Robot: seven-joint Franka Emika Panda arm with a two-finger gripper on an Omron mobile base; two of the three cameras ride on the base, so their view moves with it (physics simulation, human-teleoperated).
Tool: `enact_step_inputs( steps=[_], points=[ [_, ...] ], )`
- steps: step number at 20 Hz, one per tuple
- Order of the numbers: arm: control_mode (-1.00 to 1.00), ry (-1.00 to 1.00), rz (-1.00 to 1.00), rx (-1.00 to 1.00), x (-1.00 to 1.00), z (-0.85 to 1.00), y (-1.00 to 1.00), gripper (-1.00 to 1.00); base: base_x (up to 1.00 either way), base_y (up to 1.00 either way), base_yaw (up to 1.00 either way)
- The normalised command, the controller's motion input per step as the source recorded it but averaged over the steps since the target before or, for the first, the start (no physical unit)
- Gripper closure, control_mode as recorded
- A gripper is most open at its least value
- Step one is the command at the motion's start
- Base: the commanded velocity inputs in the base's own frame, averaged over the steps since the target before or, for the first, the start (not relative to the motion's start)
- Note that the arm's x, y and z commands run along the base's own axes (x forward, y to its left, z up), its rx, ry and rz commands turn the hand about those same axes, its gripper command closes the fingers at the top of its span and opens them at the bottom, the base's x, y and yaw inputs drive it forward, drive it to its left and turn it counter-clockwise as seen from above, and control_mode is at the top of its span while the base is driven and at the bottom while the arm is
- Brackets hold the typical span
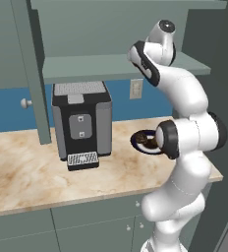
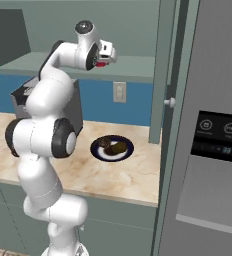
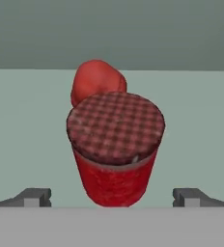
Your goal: Pick the avocado and bread from the counter and place them on the plate. Then pick the jam from the cabinet and place it next to the plate. Lastly close the cabinet door.
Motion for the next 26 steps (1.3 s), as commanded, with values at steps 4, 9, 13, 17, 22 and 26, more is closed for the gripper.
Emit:
enact_step_inputs(
  steps=[4, 9, 13, 17, 22, 26],
  points=[
    [-1.0, 0.0, 0.0, 0.0, 0.43, 0.01, 0.0, -1.0, 0.0, 0.0, 0.0],
    [-1.0, 0.01, 0.0, 0.0, 0.42, 0.0, 0.0, -1.0, 0.0, 0.0, 0.0],
    [-1.0, 0.01, 0.0, 0.0, 0.29, 0.0, 0.0, 1.0, 0.0, 0.0, 0.0],
    [-1.0, 0.0, 0.0, 0.0, 0.0, 0.0, 0.0, 1.0, 0.0, 0.0, 0.0],
    [-1.0, -0.02, 0.01, 0.0, -0.47, 0.03, 0.0, 1.0, 0.0, 0.0, 0.0],
    [-1.0, -0.07, 0.04, 0.0, -0.89, 0.0, 0.03, 1.0, 0.0, 0.0, 0.0]
  ],
)
